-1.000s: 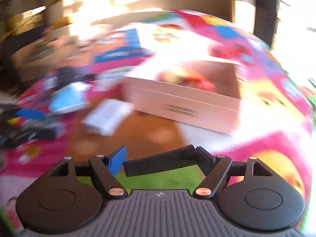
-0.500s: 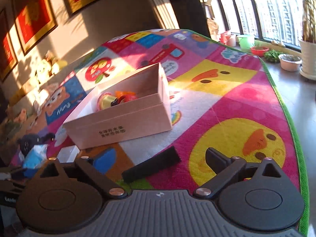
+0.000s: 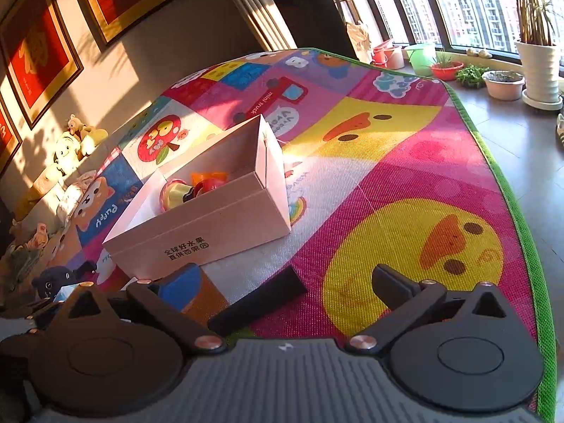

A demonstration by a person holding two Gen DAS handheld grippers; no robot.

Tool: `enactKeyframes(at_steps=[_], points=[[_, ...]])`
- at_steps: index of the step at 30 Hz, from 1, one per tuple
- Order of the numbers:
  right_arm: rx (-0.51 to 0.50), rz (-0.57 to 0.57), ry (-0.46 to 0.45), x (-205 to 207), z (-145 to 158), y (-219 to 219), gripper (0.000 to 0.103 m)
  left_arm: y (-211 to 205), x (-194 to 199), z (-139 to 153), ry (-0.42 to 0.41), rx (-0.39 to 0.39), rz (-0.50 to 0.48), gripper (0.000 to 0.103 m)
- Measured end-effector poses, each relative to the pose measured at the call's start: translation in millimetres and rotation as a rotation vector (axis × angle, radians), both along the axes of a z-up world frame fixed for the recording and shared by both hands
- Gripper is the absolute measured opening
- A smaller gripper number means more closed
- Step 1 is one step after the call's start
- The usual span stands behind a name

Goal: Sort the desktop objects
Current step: 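Carry the black tube toward the box with the right gripper while the left grasps the white charger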

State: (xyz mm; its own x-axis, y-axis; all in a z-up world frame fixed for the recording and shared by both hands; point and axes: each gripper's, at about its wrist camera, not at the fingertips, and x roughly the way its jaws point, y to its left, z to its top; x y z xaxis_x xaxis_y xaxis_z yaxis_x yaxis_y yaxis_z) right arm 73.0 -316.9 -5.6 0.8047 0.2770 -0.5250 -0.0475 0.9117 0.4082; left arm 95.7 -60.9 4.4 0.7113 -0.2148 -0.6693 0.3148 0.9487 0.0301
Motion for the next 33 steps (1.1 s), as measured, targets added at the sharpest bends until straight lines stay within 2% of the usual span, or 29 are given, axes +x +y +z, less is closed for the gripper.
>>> enactKeyframes(at_steps=[3,6,10,12,15,19,21,24,26,27,30,33], points=[[0.004,-0.002,0.010,1.0,-1.5,-0.4,0.103,-0.4,14.6,-5.4,0.023,-0.001,-0.006,0.103],[0.011,-0.002,0.023,2.7,-3.1,-0.9,0.103,1.0,22.5,-9.7,0.047,-0.050,0.004,0.103],[0.023,-0.004,0.031,3.3,-4.0,-2.5,0.103,-5.3,7.8,-6.0,0.064,-0.127,-0.080,0.103],[0.022,-0.004,0.031,3.1,-4.0,-2.3,0.103,-12.8,-2.7,-4.7,0.060,-0.115,-0.111,0.103],[0.023,-0.004,0.032,3.1,-4.0,-2.3,0.103,-22.1,-10.7,-3.8,0.036,-0.078,-0.100,0.103],[0.022,-0.004,0.031,3.1,-4.0,-2.3,0.103,-26.7,-2.4,-4.7,0.022,-0.079,-0.034,0.103],[0.021,-0.004,0.031,3.1,-4.0,-2.3,0.103,-28.5,4.5,-8.1,0.026,-0.055,0.007,0.103],[0.013,0.013,0.031,3.4,-3.7,0.2,0.103,-26.7,6.4,-10.9,0.029,-0.050,0.017,0.102],[0.000,0.041,0.032,3.5,-3.1,3.4,0.103,-25.7,2.7,-9.7,0.018,-0.037,0.014,0.095],[-0.008,0.057,0.033,3.3,-2.2,5.4,0.103,-24.7,0.4,-8.5,0.013,-0.025,0.022,0.095],[-0.099,0.133,0.019,-2.2,4.7,17.7,0.103,-14.6,-10.3,-5.1,0.005,-0.006,0.062,0.095],[-0.311,0.236,-0.024,-14.0,13.1,38.8,0.103,5.5,-27.3,-1.6,0.024,-0.041,0.121,0.095]])
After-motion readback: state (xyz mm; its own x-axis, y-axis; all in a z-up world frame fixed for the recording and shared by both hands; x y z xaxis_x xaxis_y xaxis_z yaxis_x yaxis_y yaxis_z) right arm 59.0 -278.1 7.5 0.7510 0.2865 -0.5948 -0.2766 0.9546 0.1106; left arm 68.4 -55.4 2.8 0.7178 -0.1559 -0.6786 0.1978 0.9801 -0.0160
